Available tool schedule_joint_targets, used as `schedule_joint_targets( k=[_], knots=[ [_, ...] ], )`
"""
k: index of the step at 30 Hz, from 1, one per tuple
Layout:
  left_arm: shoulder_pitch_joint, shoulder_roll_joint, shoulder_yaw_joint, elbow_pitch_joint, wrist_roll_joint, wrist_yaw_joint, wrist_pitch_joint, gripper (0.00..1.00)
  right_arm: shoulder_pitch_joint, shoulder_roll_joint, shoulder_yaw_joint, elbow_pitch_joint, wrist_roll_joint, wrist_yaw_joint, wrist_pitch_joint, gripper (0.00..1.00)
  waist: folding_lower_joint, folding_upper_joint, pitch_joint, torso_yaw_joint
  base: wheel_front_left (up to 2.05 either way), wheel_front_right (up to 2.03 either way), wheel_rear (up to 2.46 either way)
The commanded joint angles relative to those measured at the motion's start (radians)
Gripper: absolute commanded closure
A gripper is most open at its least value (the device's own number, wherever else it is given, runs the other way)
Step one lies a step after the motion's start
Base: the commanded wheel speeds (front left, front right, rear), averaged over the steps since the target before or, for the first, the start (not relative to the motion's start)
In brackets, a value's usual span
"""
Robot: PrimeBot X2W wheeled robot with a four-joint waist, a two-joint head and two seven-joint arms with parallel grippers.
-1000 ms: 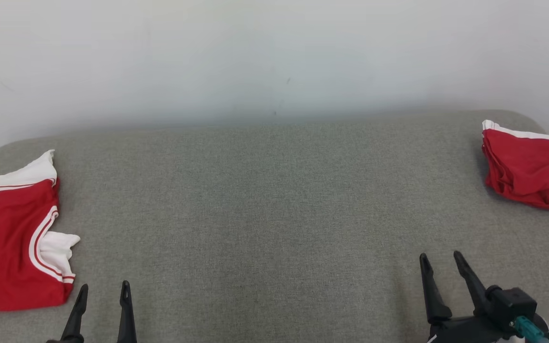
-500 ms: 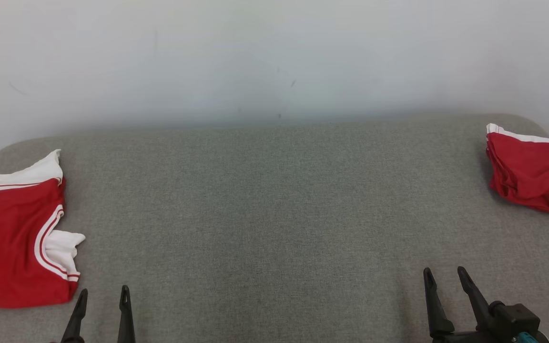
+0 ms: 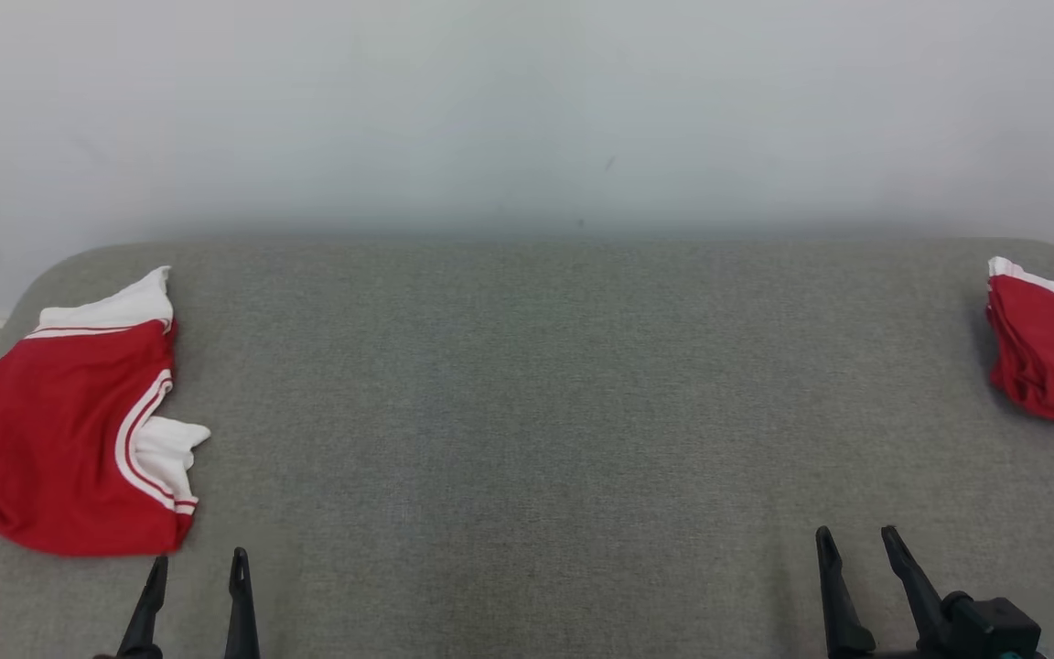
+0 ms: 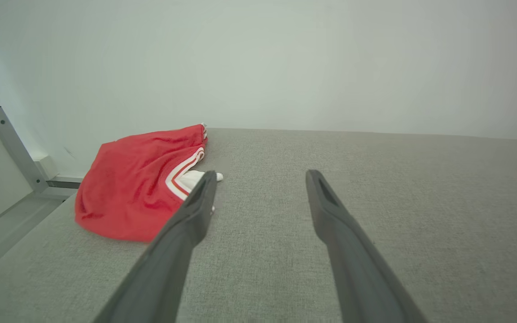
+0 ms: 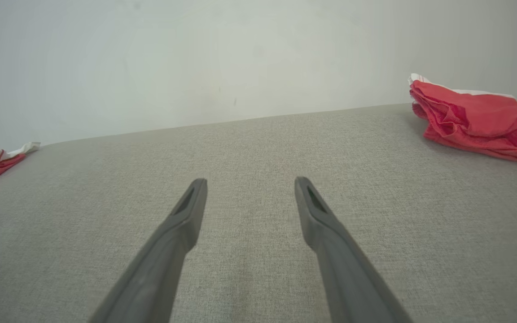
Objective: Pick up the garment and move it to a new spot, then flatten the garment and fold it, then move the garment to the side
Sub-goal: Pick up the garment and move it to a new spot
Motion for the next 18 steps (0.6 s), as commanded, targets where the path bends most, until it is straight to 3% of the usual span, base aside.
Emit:
schedule_joint_targets(
  k=[1,18],
  knots=[
    [-0.005,0.001,-0.001,0.000,0.008,0.003,-0.003,0.00,0.016,0.008,-0.003,-0.003,0.009,-0.003,-0.004,0.00,0.0000,0.0000,-0.001,0.050,0.00,0.00,0.00],
    [0.004,0.027,0.008,0.015,0.003,0.011,-0.004,0.00,0.037,0.049,-0.022,0.005,0.008,-0.003,-0.002,0.00,0.0000,0.0000,-0.001,0.418,0.00,0.00,0.00]
  ],
)
